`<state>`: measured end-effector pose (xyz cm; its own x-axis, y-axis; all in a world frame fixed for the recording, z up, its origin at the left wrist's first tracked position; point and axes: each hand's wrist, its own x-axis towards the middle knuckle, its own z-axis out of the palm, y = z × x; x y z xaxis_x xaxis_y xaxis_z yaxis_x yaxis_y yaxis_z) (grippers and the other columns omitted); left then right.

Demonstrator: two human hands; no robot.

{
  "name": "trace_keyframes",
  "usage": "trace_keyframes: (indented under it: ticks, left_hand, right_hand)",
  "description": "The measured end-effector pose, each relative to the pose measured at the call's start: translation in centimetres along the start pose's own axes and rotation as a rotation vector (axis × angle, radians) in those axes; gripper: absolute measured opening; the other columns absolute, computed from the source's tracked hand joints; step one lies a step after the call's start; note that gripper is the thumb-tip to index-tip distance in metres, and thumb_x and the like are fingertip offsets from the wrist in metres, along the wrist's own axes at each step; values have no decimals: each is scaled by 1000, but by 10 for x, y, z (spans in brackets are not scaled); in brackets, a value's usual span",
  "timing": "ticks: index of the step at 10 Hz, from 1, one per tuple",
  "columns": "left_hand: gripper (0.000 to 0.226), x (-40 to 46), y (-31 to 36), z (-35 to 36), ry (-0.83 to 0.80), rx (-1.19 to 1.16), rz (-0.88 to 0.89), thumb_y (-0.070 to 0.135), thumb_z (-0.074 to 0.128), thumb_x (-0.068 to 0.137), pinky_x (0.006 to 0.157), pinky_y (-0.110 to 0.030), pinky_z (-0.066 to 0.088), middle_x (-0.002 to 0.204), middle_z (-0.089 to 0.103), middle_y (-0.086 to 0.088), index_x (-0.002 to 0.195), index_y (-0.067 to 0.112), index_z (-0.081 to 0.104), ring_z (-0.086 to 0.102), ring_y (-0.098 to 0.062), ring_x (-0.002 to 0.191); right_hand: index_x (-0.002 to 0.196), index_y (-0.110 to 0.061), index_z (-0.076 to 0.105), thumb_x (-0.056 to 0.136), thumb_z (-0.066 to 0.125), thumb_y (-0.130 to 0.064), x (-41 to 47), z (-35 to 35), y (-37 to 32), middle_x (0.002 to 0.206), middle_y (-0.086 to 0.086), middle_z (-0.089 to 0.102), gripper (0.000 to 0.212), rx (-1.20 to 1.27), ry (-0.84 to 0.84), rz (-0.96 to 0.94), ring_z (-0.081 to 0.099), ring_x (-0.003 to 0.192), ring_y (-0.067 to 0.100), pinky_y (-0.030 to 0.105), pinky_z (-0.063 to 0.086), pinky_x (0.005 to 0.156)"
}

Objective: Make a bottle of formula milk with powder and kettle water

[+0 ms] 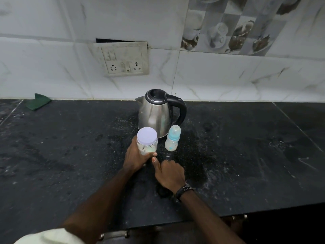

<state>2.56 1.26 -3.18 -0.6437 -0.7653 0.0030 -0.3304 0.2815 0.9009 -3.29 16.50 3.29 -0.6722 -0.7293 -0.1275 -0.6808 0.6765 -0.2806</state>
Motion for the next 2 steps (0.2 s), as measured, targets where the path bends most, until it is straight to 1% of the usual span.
trace_keyframes:
  ticks: [1, 2]
  left_hand:
    - [105, -1, -4, -1, 11, 5, -17, 61, 86, 52, 98, -33, 46, 137, 54, 7, 138, 28, 37, 53, -13, 123]
    - [110, -9, -11, 2, 43, 53, -19, 71, 80, 60, 107, -43, 45, 147, 47, 2, 145, 23, 30, 47, -18, 134]
  right_hand:
    - [93, -9, 69, 101, 23, -56, 2, 9, 0, 102, 16, 71, 66, -9, 51, -15, 66, 96, 36, 38, 47, 77]
    - [83, -14, 63, 101, 33, -47, 0, 27, 6, 86, 11, 70, 49, 34, 190, -27, 67, 80, 33, 37, 47, 64]
